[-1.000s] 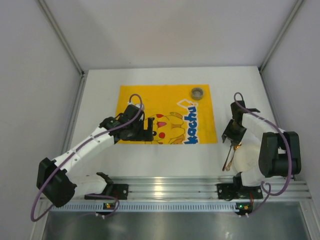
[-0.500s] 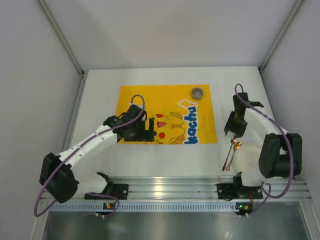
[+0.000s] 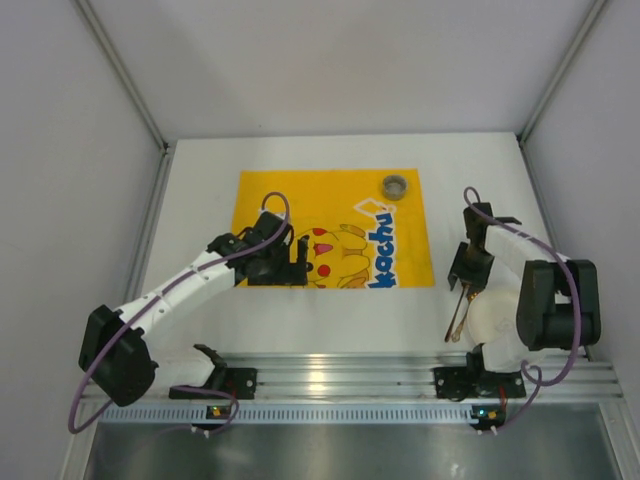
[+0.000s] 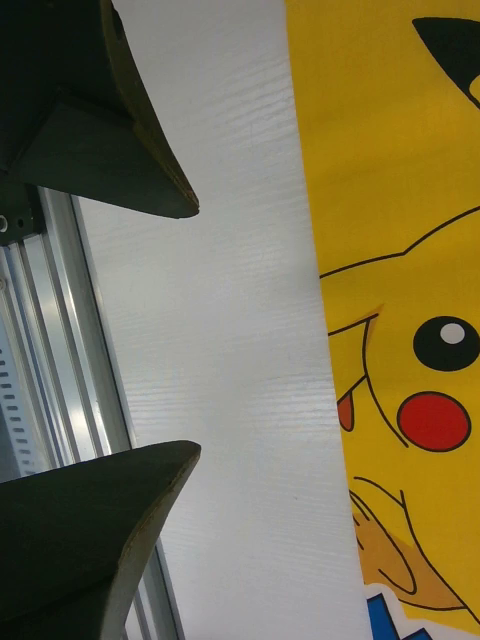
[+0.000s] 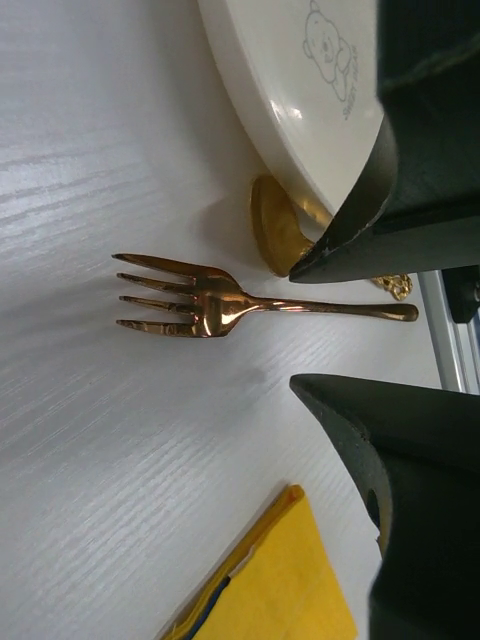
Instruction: Set the dinner table for one person
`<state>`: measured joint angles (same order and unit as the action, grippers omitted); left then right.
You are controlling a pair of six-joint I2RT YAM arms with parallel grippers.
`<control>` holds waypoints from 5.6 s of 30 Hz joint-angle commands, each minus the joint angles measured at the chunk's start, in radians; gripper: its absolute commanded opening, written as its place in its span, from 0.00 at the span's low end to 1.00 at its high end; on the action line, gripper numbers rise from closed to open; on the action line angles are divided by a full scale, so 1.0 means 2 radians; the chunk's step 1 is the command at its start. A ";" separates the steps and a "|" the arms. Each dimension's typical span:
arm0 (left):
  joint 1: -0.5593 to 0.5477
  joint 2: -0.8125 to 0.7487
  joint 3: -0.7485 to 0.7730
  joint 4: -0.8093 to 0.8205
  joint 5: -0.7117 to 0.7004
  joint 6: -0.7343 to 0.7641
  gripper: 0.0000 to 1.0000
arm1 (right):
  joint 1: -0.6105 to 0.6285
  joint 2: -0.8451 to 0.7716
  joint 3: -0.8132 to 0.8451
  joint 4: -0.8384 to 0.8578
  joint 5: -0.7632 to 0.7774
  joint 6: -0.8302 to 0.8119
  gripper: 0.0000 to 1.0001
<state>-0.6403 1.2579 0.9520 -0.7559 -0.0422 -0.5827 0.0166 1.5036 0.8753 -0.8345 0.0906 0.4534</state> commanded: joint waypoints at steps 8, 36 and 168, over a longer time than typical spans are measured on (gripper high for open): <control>0.001 -0.031 -0.010 0.008 -0.016 -0.014 0.98 | -0.024 0.042 -0.016 0.048 -0.002 -0.013 0.33; -0.048 0.084 0.101 0.247 0.264 0.014 0.91 | 0.107 -0.114 0.208 -0.077 -0.120 0.128 0.00; 0.381 0.120 0.106 -0.007 0.266 0.108 0.97 | -0.101 0.021 -0.023 0.071 -0.013 -0.009 0.66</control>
<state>0.1169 1.5188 1.1549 -0.7689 0.4976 -0.3645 -0.1856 1.5356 0.8471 -0.7372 0.0830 0.4118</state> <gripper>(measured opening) 0.972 0.696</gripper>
